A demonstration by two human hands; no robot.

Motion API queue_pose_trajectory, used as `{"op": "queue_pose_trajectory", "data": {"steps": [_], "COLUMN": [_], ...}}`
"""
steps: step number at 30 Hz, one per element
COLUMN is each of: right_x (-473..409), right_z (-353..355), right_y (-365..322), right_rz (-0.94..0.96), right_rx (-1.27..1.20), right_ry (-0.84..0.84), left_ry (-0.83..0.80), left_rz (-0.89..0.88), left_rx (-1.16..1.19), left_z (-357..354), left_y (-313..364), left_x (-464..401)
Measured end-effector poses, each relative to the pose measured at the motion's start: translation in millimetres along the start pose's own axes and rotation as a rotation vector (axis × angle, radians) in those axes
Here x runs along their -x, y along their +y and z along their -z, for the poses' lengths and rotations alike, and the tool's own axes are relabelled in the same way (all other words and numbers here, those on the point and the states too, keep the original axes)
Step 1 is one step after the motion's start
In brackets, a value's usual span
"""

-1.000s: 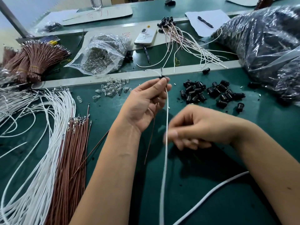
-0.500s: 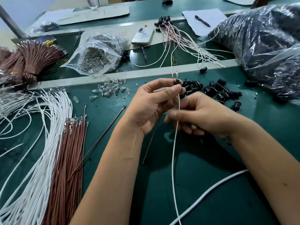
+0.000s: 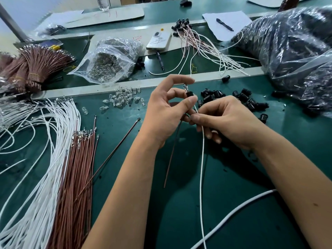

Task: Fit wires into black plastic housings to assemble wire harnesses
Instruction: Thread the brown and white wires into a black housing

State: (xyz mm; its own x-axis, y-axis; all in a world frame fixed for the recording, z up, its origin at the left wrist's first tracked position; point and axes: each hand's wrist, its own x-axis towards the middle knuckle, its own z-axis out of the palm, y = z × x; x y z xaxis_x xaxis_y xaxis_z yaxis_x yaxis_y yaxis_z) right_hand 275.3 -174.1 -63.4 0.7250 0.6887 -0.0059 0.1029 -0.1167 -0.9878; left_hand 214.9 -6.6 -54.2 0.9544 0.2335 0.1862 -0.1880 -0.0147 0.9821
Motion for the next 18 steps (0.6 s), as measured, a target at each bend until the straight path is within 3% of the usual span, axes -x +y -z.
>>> {"op": "queue_pose_trajectory", "data": {"steps": [8, 18], "right_x": [-1.8, -3.7], "right_z": [0.3, -5.8], "right_y": [1.4, 1.0], "right_rz": [-0.047, 0.055], "right_rx": [-0.126, -0.166], "right_ry": [0.043, 0.15], "left_ry": [0.059, 0.055], "left_rz": [-0.044, -0.048], "left_rx": [0.034, 0.052], "left_z": [-0.4, -6.1], "left_y": [-1.3, -1.3], "left_x": [-0.6, 1.4]}}
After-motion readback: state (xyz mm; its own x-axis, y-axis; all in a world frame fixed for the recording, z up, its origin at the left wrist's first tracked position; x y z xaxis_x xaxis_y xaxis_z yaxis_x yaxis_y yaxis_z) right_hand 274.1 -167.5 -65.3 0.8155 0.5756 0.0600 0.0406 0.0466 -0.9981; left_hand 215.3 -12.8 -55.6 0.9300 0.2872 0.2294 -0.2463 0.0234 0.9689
